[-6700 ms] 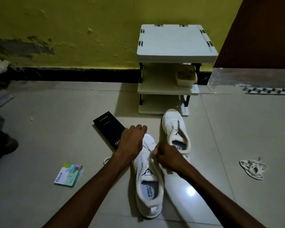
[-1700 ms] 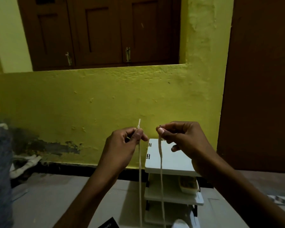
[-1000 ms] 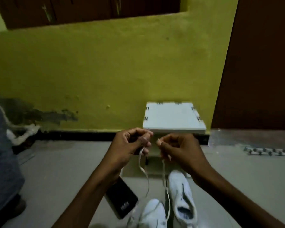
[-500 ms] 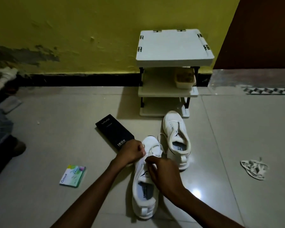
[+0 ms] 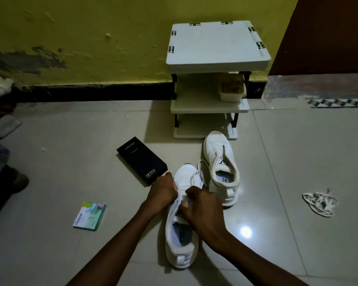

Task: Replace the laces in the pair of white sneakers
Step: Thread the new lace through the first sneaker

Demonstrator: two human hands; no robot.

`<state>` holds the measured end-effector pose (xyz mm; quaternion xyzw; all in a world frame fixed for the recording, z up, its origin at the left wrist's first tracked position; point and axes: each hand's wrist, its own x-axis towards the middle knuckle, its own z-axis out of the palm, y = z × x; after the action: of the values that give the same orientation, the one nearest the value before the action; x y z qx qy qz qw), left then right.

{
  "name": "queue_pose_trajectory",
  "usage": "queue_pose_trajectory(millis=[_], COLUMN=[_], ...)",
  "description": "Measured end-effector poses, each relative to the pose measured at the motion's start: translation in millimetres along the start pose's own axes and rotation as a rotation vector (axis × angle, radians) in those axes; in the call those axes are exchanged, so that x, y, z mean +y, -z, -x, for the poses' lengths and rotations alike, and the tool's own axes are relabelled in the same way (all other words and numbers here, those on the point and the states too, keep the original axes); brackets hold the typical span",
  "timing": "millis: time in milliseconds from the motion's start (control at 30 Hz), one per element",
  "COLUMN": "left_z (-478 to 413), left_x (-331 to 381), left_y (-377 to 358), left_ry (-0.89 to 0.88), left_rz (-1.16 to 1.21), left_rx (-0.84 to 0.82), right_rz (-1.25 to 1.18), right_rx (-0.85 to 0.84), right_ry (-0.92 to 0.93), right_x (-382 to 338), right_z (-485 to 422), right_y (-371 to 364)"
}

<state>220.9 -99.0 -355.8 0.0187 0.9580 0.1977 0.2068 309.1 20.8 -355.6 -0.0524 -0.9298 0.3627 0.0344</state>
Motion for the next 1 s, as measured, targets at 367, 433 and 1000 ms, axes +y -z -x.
queue_pose_trajectory(millis=[367,433,1000], left_z=[-15,-17,13], left_x=[-6,-7,0], left_y=[23,28,67], left_ry=[0.038,0.042,-0.208], left_rz=[0.22,0.269,0.498], left_rx=[-0.202,-0.267,0.262], right_rz=[0.16,0.177,-0.293], right_rx=[-0.071,-0.084,0.043], right_ry=[-0.045,-0.053,-0.04], right_x=[3,2,-13], right_z=[-4,-5,-46], right_y=[-13,-12,55])
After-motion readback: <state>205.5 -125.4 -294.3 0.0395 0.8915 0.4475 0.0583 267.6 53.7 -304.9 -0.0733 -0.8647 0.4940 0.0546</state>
